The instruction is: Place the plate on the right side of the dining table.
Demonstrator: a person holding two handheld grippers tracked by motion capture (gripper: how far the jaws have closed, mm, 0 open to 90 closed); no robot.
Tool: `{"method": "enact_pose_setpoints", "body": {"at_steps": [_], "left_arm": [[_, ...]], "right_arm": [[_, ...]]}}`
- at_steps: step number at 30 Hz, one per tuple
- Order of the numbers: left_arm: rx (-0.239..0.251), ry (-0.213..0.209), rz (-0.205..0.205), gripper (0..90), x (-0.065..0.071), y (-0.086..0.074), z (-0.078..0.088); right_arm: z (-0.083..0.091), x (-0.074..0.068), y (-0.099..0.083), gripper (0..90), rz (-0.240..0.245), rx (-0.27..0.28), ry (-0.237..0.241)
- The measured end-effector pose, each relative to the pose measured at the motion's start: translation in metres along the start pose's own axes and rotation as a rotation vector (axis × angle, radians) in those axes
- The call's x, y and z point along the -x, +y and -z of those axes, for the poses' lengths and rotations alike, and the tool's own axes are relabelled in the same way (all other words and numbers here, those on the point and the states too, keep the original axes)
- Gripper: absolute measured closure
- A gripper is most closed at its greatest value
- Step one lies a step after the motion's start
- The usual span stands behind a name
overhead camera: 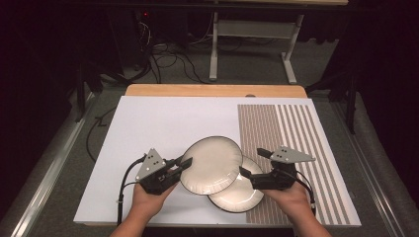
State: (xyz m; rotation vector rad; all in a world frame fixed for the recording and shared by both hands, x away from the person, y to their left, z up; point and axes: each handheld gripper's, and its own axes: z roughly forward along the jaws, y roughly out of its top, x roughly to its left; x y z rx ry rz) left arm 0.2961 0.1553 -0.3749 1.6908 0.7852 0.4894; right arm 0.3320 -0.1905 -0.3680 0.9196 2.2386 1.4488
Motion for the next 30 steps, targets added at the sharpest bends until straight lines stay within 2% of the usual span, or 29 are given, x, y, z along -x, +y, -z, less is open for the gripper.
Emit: {"method": "enact_pose_setpoints", "body": {"at_steps": [10,17,30], "left_arm": [[0.003,0.003,-0.003,78.7,0.001,0.0,0.0],[0.004,0.004,-0.006,78.7,0.001,0.0,0.001],[0.007,0.003,-0.005,78.7,0.001,-0.001,0.001]], "right_arm": [[-0.021,-0.012,0.0,22.7,-0.015,-0.036,0.032],[-0.03,-0.015,-0.003,40.8,-0.035,-0.054,0.07],[-0.035,-0.007,-0.009,63.8,-0.106,-0.078,0.111]]}}
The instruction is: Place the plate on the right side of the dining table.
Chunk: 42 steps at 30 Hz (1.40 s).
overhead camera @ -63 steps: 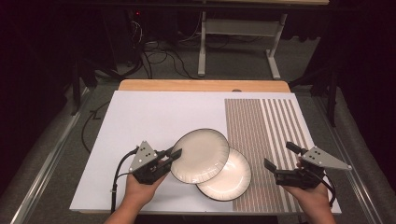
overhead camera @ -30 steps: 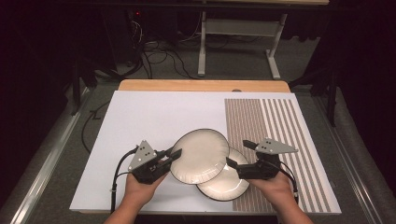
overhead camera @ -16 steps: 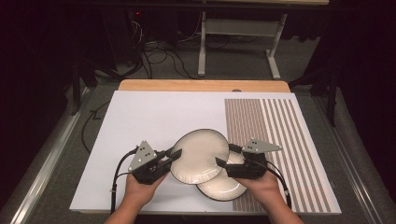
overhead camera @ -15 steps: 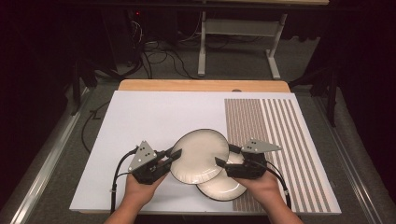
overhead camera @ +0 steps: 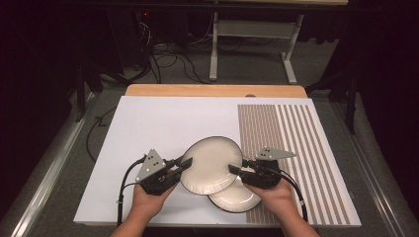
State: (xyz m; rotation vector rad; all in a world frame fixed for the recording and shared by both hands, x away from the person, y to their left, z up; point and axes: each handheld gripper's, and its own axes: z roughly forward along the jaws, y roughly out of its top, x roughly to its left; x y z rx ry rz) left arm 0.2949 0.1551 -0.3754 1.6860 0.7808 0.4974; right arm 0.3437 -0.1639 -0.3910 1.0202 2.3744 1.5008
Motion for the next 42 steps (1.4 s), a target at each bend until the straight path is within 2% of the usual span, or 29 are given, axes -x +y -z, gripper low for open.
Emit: {"method": "enact_pose_setpoints", "body": {"at_steps": [4,10,16,24,27,29,30,34,42], "left_arm": [[0.0,-0.001,0.001,78.7,0.0,0.0,0.0],[-0.001,-0.002,0.002,78.6,0.0,0.0,0.0],[-0.003,-0.001,0.007,78.6,0.0,0.0,0.0],[-0.004,-0.011,0.04,79.5,0.0,0.001,0.0],[-0.008,-0.007,0.04,80.2,0.003,0.004,0.001],[-0.009,-0.008,0.05,80.6,0.003,0.006,0.0],[-0.01,-0.017,0.052,80.6,0.003,0.008,-0.001],[-0.019,-0.03,0.043,80.8,0.008,0.017,-0.007],[-0.034,-0.065,0.054,80.6,0.014,0.037,-0.035]], "right_arm": [[0.001,0.004,-0.001,70.3,-0.038,0.002,0.012],[0.001,0.006,-0.003,76.8,-0.053,-0.002,0.01],[-0.001,0.008,-0.004,78.6,-0.05,-0.006,0.013],[0.002,0.011,-0.003,82.5,-0.1,-0.01,0.042],[0.007,0.012,-0.002,85.5,-0.121,0.009,0.062],[0.013,0.01,0.0,86.2,-0.085,0.02,0.04],[0.015,0.009,0.001,86.4,-0.082,0.025,0.037],[0.031,0.008,0.008,86.8,-0.037,0.06,-0.002],[0.058,0.02,0.016,87.3,-0.008,0.109,-0.066]]}}
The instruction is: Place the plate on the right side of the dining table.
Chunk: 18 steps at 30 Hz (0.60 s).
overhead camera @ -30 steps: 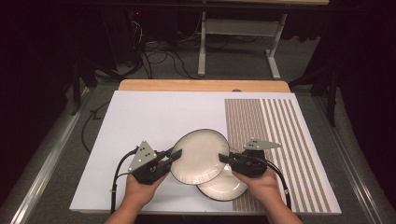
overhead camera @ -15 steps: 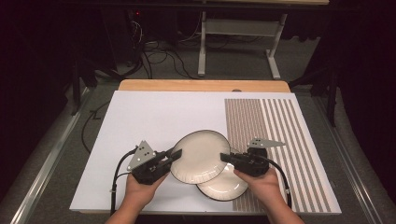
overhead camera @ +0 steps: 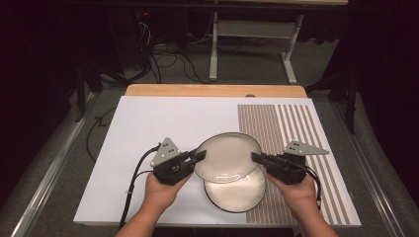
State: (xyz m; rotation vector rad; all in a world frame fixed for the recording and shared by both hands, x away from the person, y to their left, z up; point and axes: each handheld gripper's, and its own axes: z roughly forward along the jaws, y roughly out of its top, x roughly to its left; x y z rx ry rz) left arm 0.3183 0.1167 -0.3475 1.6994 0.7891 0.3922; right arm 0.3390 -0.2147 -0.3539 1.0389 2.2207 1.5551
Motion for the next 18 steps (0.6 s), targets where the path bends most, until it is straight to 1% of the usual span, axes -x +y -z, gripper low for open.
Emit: {"method": "enact_pose_setpoints", "body": {"at_steps": [2,5,8,9,10,13,18], "left_arm": [[-0.003,-0.01,-0.006,80.6,0.002,0.006,-0.009],[-0.011,-0.026,0.0,80.4,0.005,0.012,-0.024],[-0.021,-0.044,-0.002,80.4,0.009,0.019,-0.042],[-0.027,-0.051,-0.006,80.4,0.011,0.021,-0.051],[-0.031,-0.053,-0.01,80.3,0.012,0.022,-0.054],[-0.049,-0.064,-0.019,80.2,0.016,0.027,-0.072],[-0.073,-0.082,-0.024,79.8,0.022,0.031,-0.097]], "right_arm": [[0.007,0.005,0.002,87.3,-0.004,0.013,-0.016],[0.019,0.015,0.003,87.3,-0.005,0.028,-0.049],[0.029,0.025,0.003,87.3,-0.013,0.039,-0.075],[0.033,0.028,0.003,87.3,-0.018,0.042,-0.085],[0.038,0.034,0.002,87.3,-0.023,0.047,-0.1],[0.048,0.044,0.001,87.4,-0.026,0.058,-0.127],[0.062,0.057,-0.002,87.6,-0.041,0.069,-0.169]]}}
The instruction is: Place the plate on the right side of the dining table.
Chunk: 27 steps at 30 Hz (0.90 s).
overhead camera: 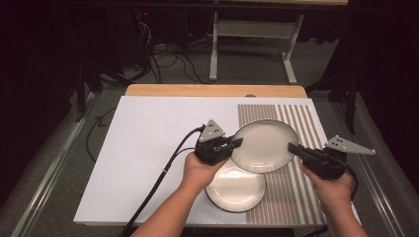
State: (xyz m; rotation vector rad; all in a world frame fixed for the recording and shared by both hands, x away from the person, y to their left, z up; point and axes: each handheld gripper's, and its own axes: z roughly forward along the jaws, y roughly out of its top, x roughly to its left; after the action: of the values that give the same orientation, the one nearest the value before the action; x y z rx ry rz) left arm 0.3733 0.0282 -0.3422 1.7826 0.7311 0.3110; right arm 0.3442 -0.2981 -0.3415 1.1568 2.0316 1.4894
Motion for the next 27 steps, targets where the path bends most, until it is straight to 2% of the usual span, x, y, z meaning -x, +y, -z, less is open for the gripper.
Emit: {"method": "enact_pose_setpoints", "body": {"at_steps": [10,14,20,27], "left_arm": [[-0.023,-0.027,0.012,78.9,0.007,0.009,-0.043],[-0.035,-0.035,0.017,78.6,0.01,0.012,-0.061],[-0.044,-0.044,0.026,78.0,0.013,0.011,-0.078],[-0.093,-0.039,0.033,76.9,0.013,0.004,-0.092]], "right_arm": [[0.018,0.031,-0.006,87.7,-0.025,0.013,-0.068],[0.024,0.041,-0.009,87.7,-0.049,0.017,-0.091],[0.03,0.052,-0.012,87.7,-0.056,0.012,-0.122],[0.03,0.06,-0.02,87.8,-0.07,-0.012,-0.143]]}}
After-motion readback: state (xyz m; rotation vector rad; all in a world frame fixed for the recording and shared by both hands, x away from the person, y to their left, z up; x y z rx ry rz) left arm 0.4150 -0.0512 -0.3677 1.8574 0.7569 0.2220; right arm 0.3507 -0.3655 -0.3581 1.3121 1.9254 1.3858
